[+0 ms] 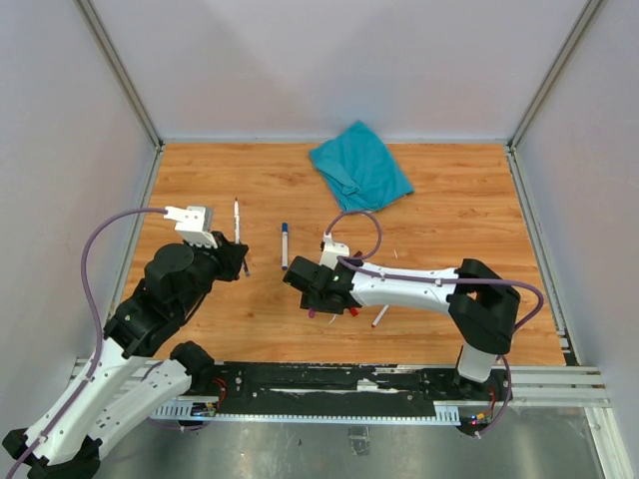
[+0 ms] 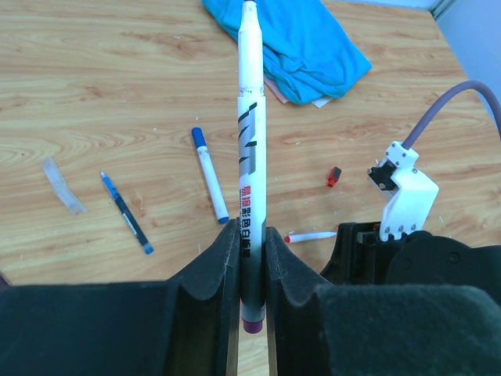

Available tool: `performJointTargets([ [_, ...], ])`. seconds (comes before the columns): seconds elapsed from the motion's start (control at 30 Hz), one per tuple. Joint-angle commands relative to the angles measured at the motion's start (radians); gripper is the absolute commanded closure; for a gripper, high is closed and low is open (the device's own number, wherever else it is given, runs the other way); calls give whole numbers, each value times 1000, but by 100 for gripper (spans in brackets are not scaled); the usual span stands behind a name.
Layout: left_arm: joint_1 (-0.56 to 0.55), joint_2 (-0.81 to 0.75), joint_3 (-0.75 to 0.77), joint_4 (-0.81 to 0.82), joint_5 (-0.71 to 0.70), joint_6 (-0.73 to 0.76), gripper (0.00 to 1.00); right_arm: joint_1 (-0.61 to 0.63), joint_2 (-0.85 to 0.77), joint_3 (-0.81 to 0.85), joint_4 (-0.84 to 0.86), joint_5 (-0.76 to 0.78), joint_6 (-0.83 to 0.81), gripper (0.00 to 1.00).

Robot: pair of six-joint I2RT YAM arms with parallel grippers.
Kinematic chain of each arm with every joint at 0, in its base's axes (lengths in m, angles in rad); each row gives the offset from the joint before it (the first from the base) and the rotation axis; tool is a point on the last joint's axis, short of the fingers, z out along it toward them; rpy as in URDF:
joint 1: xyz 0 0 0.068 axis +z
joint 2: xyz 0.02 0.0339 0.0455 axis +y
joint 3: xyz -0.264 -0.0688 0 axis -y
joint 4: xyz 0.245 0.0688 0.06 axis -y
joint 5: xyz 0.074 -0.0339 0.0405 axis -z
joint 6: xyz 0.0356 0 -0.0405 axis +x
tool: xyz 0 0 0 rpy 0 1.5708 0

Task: Insert the pens into the pen caps
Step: Insert the pen cap onto the pen.

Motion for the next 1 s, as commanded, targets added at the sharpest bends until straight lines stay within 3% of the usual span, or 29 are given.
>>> performJointTargets([
  [0.0, 5, -4, -6, 9, -7, 22, 100, 11, 63, 64, -101, 15, 113, 48],
  [0.97, 5, -11, -13, 11, -16, 20, 100, 4, 245, 185, -145, 15, 133, 61],
])
